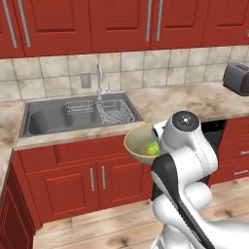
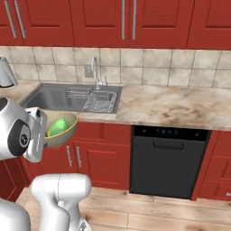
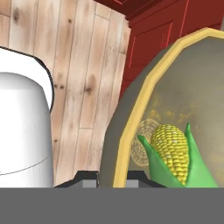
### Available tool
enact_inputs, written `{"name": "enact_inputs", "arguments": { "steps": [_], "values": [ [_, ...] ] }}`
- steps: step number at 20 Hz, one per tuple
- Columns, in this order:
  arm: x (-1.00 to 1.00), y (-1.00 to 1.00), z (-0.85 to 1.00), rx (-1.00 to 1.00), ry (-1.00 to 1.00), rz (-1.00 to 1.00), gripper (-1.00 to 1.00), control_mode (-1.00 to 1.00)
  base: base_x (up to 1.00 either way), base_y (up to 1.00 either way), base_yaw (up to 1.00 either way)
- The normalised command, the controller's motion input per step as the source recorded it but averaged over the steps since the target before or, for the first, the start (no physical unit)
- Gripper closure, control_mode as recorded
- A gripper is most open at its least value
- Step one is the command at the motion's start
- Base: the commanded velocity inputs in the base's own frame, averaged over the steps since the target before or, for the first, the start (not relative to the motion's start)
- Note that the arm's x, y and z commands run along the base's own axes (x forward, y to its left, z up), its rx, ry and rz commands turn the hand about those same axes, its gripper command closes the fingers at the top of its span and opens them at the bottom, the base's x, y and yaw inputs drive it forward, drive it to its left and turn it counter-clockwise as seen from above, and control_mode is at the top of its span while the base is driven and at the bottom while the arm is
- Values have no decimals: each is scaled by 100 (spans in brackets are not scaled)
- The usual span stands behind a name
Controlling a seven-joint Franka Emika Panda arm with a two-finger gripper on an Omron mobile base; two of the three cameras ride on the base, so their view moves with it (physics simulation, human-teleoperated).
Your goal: Pick the corn from the cabinet and place it in the bowl. Then pick the bowl and place it in the sink. Then turn on the sink facuet.
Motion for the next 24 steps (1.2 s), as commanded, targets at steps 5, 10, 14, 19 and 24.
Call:
{"name": "enact_inputs", "arguments": {
  "steps": [5, 10, 14, 19, 24],
  "values": [
    [0, 0, 0, 0, 0, 0, 100, 100, 50, 38, -5],
    [0, 0, 0, 0, 0, 0, 100, 100, 56, 69, 0],
    [0, 0, 0, 0, 0, 0, 100, 100, 57, 57, 0],
    [0, 0, 0, 0, 0, 0, 100, 100, 66, 24, 0],
    [0, 0, 0, 0, 0, 0, 100, 100, 69, 32, 0]
  ]
}}
